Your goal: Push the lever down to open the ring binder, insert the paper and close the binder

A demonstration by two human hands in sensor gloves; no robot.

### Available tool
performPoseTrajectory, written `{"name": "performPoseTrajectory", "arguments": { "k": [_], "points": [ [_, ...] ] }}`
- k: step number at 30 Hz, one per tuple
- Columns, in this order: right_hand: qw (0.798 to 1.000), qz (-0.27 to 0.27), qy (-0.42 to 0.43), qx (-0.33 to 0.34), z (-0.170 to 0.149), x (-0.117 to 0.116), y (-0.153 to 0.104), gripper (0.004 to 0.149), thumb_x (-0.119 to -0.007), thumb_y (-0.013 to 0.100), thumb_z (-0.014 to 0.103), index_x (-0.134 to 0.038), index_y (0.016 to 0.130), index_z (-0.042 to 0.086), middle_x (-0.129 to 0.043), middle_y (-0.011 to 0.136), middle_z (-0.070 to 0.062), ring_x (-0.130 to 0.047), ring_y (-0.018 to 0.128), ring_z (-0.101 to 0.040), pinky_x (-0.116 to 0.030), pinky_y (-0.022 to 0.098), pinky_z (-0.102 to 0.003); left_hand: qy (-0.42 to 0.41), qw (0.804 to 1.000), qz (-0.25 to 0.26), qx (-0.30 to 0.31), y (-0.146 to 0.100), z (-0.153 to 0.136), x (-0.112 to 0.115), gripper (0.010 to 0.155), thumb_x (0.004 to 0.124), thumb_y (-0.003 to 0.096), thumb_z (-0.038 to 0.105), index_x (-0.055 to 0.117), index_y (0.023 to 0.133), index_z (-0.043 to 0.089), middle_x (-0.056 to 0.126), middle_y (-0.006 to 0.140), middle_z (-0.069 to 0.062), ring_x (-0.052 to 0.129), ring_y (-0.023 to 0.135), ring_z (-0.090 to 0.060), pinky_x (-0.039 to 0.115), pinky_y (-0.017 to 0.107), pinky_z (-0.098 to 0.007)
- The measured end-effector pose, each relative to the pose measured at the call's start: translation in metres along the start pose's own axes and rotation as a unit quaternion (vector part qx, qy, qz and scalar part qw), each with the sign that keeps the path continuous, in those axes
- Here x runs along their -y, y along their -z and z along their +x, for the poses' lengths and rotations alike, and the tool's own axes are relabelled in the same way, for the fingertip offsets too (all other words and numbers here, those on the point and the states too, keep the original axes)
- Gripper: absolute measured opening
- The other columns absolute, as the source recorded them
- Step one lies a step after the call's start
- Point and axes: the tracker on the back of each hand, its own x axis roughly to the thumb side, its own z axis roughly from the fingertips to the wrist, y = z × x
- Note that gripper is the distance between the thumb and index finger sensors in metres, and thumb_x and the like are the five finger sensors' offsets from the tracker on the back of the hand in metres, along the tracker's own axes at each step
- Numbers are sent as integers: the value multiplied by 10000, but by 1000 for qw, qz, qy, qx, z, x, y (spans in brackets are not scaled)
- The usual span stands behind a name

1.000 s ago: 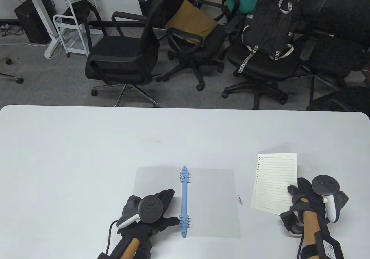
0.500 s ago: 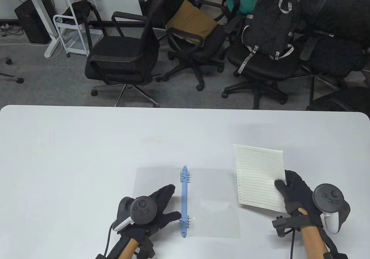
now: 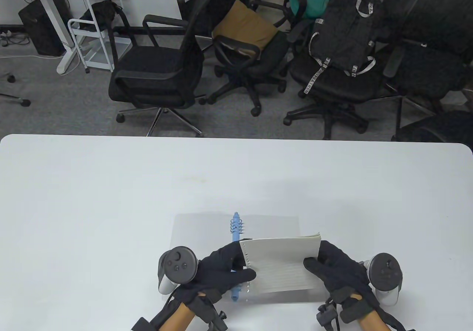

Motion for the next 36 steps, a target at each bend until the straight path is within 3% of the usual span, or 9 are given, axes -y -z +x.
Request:
{"name": "performPoseTrajectory", "arguments": {
  "k": [3,5,8,10,16,24,36],
  "points": [
    [999,39,-14,-3,-1,-5,-2,375,-816,544,224,-713,902,183,-822,853,-138,-871,722,-301,-779,597,-532,34,999,-12,17,-2,5,7,413,877,567,330,825,969,246,940,884,-20,1039,704,-187,908,527,-375],
    [994,107,-32,-7,0,-5,1,442,-818,557,287,-677,956,158,-784,902,-172,-841,763,-333,-748,618,-567,76,997,-23,23,-4,11,8,400,879,566,322,837,954,236,954,861,-24,1051,677,-181,918,506,-358],
    [981,192,-24,-7,0,-10,5,691,-795,578,399,-489,1129,116,-646,1026,-254,-747,850,-422,-706,640,-606,106,993,-45,22,-10,16,10,396,877,568,314,840,950,216,957,849,-39,1059,655,-187,926,489,-341],
    [975,221,-11,-4,1,-16,7,659,-772,597,391,-481,1146,171,-600,1079,-270,-720,891,-468,-695,647,-628,101,993,-53,20,-13,16,12,398,877,569,313,837,952,211,955,851,-42,1061,657,-184,928,489,-341],
    [971,239,-17,-2,-4,-31,4,451,-708,624,284,-638,1064,214,-713,1033,-229,-804,855,-427,-733,640,-600,85,994,-62,10,-23,4,20,420,865,578,321,813,982,219,931,904,-43,1050,713,-205,920,523,-367],
    [970,241,-25,-2,-8,-35,-6,446,-709,622,276,-646,1058,210,-743,1007,-227,-811,853,-418,-739,641,-598,76,993,-95,4,-25,0,25,449,852,585,327,787,1020,234,912,955,-33,1035,770,-214,910,553,-391],
    [968,242,-71,-16,-25,-44,-15,468,-763,595,259,-661,1044,173,-759,991,-184,-816,855,-380,-726,651,-602,87,982,-157,-52,-26,-24,43,482,843,593,311,750,1058,229,874,1013,-40,1004,850,-226,891,619,-405]
  ]
}}
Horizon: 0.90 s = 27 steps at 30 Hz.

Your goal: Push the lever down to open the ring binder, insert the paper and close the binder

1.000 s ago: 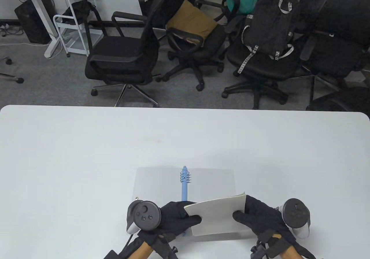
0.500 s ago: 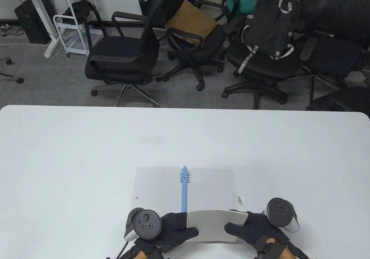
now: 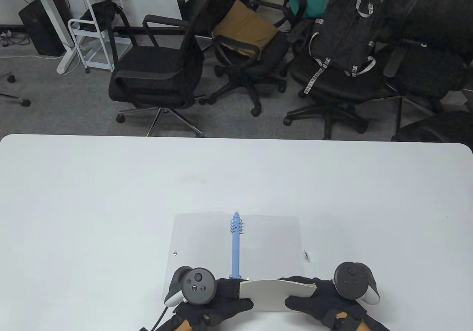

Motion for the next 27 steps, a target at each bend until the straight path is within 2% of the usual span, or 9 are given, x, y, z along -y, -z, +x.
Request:
{"name": "performPoseTrajectory", "arguments": {
  "k": [6,8,11,14,15,17,19,21,27],
  "points": [
    [1000,-11,-2,-1,-1,-2,0,437,-758,596,251,-690,1021,174,-782,970,-170,-836,835,-364,-744,643,-588,-26,999,-20,-14,1,-3,0,536,838,598,327,708,1101,194,836,1055,-74,978,890,-250,874,647,-420],
    [1000,-14,-5,-2,-2,-2,0,435,-756,596,250,-692,1020,174,-784,969,-166,-838,834,-361,-747,642,-585,-45,999,-7,-6,-2,-3,-6,682,846,585,404,604,1172,156,744,1133,-116,919,960,-295,823,694,-474],
    [1000,-16,-5,-2,-2,-2,1,431,-757,595,249,-696,1016,178,-788,965,-165,-840,831,-360,-749,642,-582,-115,993,25,3,-4,-4,-14,864,865,574,426,410,1240,116,601,1213,-155,832,1034,-351,751,742,-540],
    [1000,-17,-6,-2,-2,-2,1,429,-756,596,249,-696,1015,180,-789,964,-162,-841,832,-356,-751,643,-579,-155,988,21,-8,-2,-6,-11,939,871,574,413,283,1248,128,580,1223,-151,833,1037,-350,773,732,-534],
    [1000,-17,-7,-2,-2,-3,1,428,-757,595,248,-698,1014,180,-790,964,-160,-841,833,-355,-751,643,-579,-158,987,11,-9,0,-7,-9,910,870,576,403,311,1247,148,609,1215,-133,846,1029,-345,783,727,-530],
    [1000,-18,-7,-2,-2,-3,1,427,-756,596,248,-699,1013,181,-790,964,-161,-841,832,-355,-751,643,-578,-163,987,-1,-15,3,-8,-6,754,843,597,361,462,1226,198,708,1169,-97,887,998,-324,801,717,-518],
    [1000,-20,-8,-1,-2,-3,1,427,-755,596,246,-697,1014,180,-790,963,-160,-842,831,-355,-753,643,-578,-161,987,-4,-11,5,-7,-4,597,828,606,329,630,1161,230,793,1112,-64,927,962,-292,818,705,-507],
    [1000,-22,-9,-1,-2,-4,1,427,-754,596,245,-697,1014,178,-792,961,-162,-844,829,-355,-757,640,-576,-153,988,-4,-7,5,-4,-4,512,806,615,310,706,1113,245,826,1083,-48,950,934,-279,830,693,-496],
    [999,-32,4,14,4,-4,-1,428,-756,595,243,-698,1013,173,-796,956,-163,-850,820,-352,-763,633,-572,-144,989,6,15,1,7,-10,455,781,624,286,751,1077,249,860,1050,-43,970,903,-272,839,680,-488]
  ]
}}
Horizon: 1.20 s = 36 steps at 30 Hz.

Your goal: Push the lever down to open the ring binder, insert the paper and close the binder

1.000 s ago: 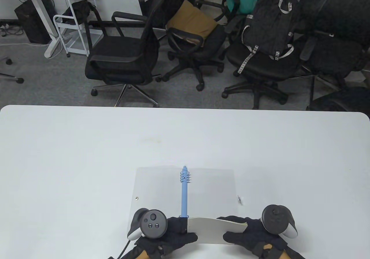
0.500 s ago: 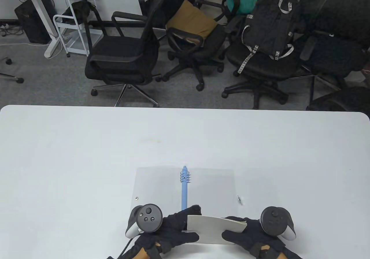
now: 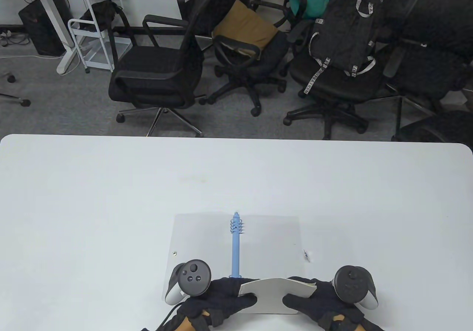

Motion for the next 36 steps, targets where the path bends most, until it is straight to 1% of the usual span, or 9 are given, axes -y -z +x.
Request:
{"name": "performPoseTrajectory", "arguments": {
  "k": [5,8,11,15,21,25,28,31,36],
  "points": [
    [999,8,-37,-13,-6,-5,1,447,-774,584,246,-691,1017,172,-792,959,-162,-847,826,-349,-757,638,-572,5,999,-18,-29,1,-12,4,478,787,624,291,725,1096,256,831,1080,-34,937,949,-275,800,714,-516],
    [999,15,-22,-20,-10,-9,1,452,-770,586,243,-688,1020,150,-786,958,-176,-844,821,-356,-754,636,-574,-22,998,-30,-40,2,-19,7,478,780,628,293,722,1100,250,822,1087,-43,924,959,-282,789,724,-516],
    [999,15,-32,-19,-9,-9,2,446,-768,587,244,-691,1017,156,-790,956,-168,-847,821,-348,-757,638,-568,1,999,-29,-37,3,-17,7,480,776,628,293,718,1103,253,821,1090,-39,924,964,-277,781,730,-519],
    [999,11,-24,-24,-10,-8,2,437,-768,587,240,-699,1011,155,-796,949,-166,-851,816,-347,-759,636,-566,-20,998,-30,-42,3,-19,7,471,771,631,289,725,1098,255,829,1085,-37,919,966,-284,785,726,-517],
    [1000,1,-10,-29,-7,-5,6,467,-780,582,257,-689,1021,125,-796,942,-188,-860,798,-351,-771,621,-559,-26,999,-16,-38,4,-12,-3,455,777,626,273,767,1077,210,895,1021,-64,985,873,-287,841,658,-465],
    [999,-27,27,-20,-1,8,9,576,-766,590,366,-630,1061,63,-755,962,-237,-845,794,-377,-777,602,-549,-77,996,-9,-42,7,-4,-21,453,784,627,264,781,1072,181,915,1000,-80,1004,841,-291,847,642,-458],
    [996,-79,37,-22,2,23,10,567,-720,605,421,-657,1035,57,-779,924,-239,-867,750,-369,-800,565,-521,-120,992,-8,-40,9,-1,-32,455,784,630,259,781,1075,165,921,993,-90,1006,832,-295,848,638,-456],
    [992,-116,32,-30,7,38,11,521,-691,618,423,-709,988,57,-826,860,-230,-901,683,-345,-823,522,-490,-142,989,0,-41,14,1,-43,457,786,630,256,782,1075,152,926,985,-98,1013,822,-295,853,633,-452],
    [990,-134,-1,-50,13,51,16,442,-689,623,374,-760,928,61,-874,785,-214,-933,604,-316,-847,467,-453,-152,988,-1,-38,25,0,-52,457,789,629,252,787,1072,141,934,977,-99,1017,815,-295,857,628,-450]
  ]
}}
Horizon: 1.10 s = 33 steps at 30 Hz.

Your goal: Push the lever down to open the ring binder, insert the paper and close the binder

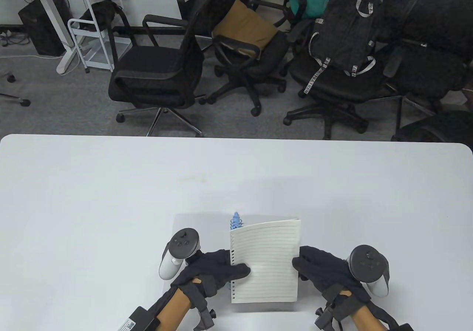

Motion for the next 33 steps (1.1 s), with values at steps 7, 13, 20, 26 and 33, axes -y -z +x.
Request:
{"name": "performPoseTrajectory", "arguments": {
  "k": [7,13,20,26,33],
  "points": [
    [997,-20,-67,-12,0,1,3,367,-710,604,298,-800,855,46,-916,669,-187,-954,482,-261,-867,383,-389,-5,1000,-13,-15,10,-1,-3,461,790,630,245,784,1076,127,938,971,-108,1017,814,-296,853,630,-453],
    [996,-23,-87,-11,-4,-6,6,365,-703,600,290,-801,829,23,-919,618,-173,-953,429,-228,-871,340,-361,-40,999,-14,-30,11,-17,-5,463,789,632,245,782,1078,121,938,971,-111,1016,815,-294,853,631,-452],
    [993,-20,-114,-3,10,-6,16,371,-711,593,289,-809,812,6,-923,579,-165,-954,390,-193,-882,306,-337,-108,993,-5,-41,6,-36,-15,481,797,633,259,762,1094,126,917,994,-108,997,842,-300,837,651,-461],
    [988,-28,-152,-3,33,11,27,374,-718,591,285,-817,803,-7,-929,558,-162,-958,367,-177,-890,284,-324,-47,996,50,-53,-14,-38,-47,576,836,623,343,709,1136,113,862,1048,-128,945,896,-335,792,682,-499],
    [985,-19,-159,-65,35,19,39,374,-723,591,281,-824,796,-14,-933,545,-161,-960,354,-170,-893,271,-316,327,933,125,-84,-31,-18,-53,655,853,601,341,622,1188,166,601,1228,-165,693,1099,-423,632,763,-625]
  ]
}}
